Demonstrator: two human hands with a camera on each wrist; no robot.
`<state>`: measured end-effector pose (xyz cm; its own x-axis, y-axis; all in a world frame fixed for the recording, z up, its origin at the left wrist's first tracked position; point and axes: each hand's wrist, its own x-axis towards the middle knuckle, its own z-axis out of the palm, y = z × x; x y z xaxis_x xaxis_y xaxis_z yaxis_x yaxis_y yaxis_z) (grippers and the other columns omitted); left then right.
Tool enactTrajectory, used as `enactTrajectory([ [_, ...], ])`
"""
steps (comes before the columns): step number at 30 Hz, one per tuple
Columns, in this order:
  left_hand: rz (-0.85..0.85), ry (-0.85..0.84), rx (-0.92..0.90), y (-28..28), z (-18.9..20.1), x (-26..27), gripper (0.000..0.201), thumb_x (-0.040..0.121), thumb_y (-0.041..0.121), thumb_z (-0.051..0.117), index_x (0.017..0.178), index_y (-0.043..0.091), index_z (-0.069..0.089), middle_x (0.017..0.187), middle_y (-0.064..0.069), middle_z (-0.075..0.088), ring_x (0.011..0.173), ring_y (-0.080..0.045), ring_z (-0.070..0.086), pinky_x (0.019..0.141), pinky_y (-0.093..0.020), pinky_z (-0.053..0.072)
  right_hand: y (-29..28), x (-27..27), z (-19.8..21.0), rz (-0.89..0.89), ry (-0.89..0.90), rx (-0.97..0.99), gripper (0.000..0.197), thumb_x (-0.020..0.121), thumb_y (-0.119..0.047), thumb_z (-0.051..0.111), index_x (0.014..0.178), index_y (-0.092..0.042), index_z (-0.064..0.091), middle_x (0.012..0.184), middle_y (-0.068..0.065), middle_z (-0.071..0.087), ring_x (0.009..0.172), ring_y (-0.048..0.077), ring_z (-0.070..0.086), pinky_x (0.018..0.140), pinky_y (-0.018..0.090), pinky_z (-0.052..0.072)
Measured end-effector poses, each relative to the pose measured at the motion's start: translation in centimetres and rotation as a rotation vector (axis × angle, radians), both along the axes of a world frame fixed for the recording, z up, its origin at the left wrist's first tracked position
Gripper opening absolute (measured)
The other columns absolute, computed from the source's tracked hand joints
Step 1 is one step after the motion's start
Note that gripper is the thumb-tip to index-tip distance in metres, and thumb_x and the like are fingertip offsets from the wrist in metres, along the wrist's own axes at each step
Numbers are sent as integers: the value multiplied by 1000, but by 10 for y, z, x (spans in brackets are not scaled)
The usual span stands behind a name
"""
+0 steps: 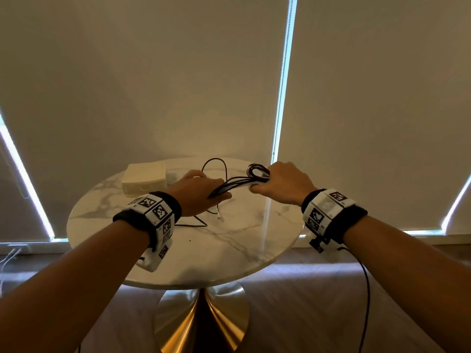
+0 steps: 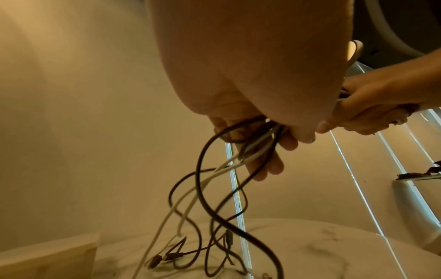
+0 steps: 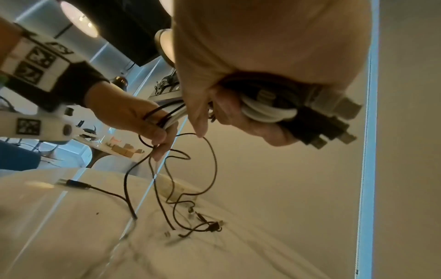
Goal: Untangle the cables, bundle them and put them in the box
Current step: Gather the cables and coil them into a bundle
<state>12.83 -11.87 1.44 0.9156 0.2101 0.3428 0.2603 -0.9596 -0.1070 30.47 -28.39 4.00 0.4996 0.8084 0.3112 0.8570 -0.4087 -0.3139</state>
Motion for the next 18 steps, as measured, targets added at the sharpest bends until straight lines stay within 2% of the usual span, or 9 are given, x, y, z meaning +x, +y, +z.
enactTrajectory([
  [2,26,20,13,-2,-2,0,37,100,57,33,90,27,51,70,7,60,65,-17,58,65,-24,36,0,4,-3,-62,-80,-4,51,81,-68,65,65,-21,50,67,-2,56,60,17,56,55,28,37],
  [3,43,23,-32,-2,-3,0,37,99,58,33,93,27,52,73,7,63,65,-16,60,62,-28,41,-1,6,-2,-77,-56,17,53,82,-70,62,65,-21,49,67,-2,57,61,17,56,54,28,36],
  [5,73,17,-147,-5,-1,1,38,99,59,32,96,28,54,76,9,66,67,-12,62,63,-32,50,0,10,1,-79,66,90,54,84,-70,61,65,-20,50,65,-1,56,59,17,56,52,28,36],
  [6,76,9,-160,-7,-1,3,40,99,59,31,94,27,53,73,9,65,65,-10,60,62,-31,49,1,10,3,-69,153,142,55,85,-68,62,64,-19,51,62,-1,55,56,17,53,51,27,35],
  [9,30,-62,-134,-19,2,13,39,101,56,28,85,24,46,62,8,57,58,-11,52,58,-30,37,7,7,6,-77,468,334,54,86,-59,66,62,-15,45,53,-2,45,41,13,39,45,26,32],
  [12,5,-111,-353,-27,5,18,44,98,62,27,91,24,48,71,1,62,62,-13,59,61,-35,46,14,2,5,-79,775,461,49,86,-56,65,63,-19,42,49,-1,37,36,15,29,42,25,27],
  [14,-6,-158,-496,-33,7,19,42,98,61,26,96,26,50,72,4,59,61,-12,57,58,-31,43,19,-1,5,-81,998,556,46,89,-51,63,60,-22,41,50,-2,35,38,14,27,44,26,25],
  [16,-39,-216,-535,-41,9,20,43,100,58,22,100,26,51,74,13,54,67,-7,56,60,-26,39,22,-4,5,-90,1200,641,46,92,-47,61,58,-24,41,49,-4,33,38,12,26,46,26,23],
  [18,-62,-250,-558,-47,11,22,48,100,57,17,99,25,53,76,13,55,72,-8,56,65,-27,40,27,-9,4,-109,1333,690,44,93,-46,60,60,-23,43,46,-6,34,35,11,27,45,24,24],
])
